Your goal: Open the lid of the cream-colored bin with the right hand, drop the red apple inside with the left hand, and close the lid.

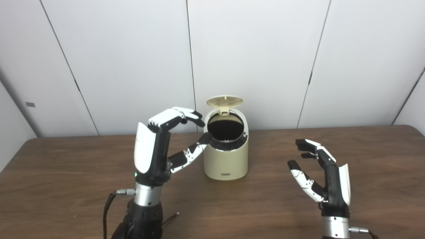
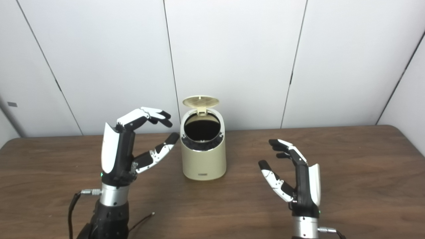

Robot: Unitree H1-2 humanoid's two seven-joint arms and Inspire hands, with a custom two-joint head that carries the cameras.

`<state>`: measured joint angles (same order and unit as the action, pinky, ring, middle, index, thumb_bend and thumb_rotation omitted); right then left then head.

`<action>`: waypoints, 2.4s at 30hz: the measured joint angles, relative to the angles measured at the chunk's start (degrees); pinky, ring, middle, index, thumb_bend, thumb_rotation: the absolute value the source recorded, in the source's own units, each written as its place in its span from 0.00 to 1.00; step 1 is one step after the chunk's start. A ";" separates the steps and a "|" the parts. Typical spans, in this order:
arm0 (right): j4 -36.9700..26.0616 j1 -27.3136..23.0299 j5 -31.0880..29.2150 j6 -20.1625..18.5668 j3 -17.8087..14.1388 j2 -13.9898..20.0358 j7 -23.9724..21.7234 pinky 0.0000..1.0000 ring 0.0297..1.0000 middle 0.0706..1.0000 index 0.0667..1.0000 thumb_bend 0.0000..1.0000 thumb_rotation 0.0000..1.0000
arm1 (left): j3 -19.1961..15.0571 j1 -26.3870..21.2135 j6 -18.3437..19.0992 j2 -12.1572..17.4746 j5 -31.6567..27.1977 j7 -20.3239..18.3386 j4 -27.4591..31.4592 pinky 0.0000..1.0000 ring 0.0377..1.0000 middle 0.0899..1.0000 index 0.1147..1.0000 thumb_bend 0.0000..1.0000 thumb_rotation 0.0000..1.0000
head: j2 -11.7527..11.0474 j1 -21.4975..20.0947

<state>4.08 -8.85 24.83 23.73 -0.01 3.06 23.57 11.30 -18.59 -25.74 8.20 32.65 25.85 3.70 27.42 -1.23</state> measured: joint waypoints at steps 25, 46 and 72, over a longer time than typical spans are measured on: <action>-22.40 -7.05 10.12 -17.98 4.24 8.13 -18.79 0.83 0.92 0.94 0.93 0.62 0.98 | -11.36 7.92 6.70 -5.66 -29.50 -15.51 -8.18 0.65 0.72 0.74 0.73 0.31 0.69 | 0.53 -0.62; -22.83 -28.95 18.29 -35.16 12.56 11.42 -45.65 0.93 1.00 0.97 0.97 0.99 0.90 | -13.94 5.73 4.19 -5.61 -30.55 -17.79 -16.77 0.70 0.77 0.78 0.78 0.35 0.75 | 0.44 -0.62; -7.85 -31.61 17.20 -36.60 16.07 11.79 -46.64 1.00 1.00 0.91 0.91 0.95 0.90 | -13.87 5.78 4.42 -5.68 -28.39 -17.85 -16.65 0.68 0.74 0.75 0.75 0.33 0.75 | -0.26 -1.67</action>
<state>-3.77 -40.46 42.03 -12.87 16.06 14.85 -23.07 -2.57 -12.81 -21.32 2.52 4.26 8.00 -12.95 27.16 -2.90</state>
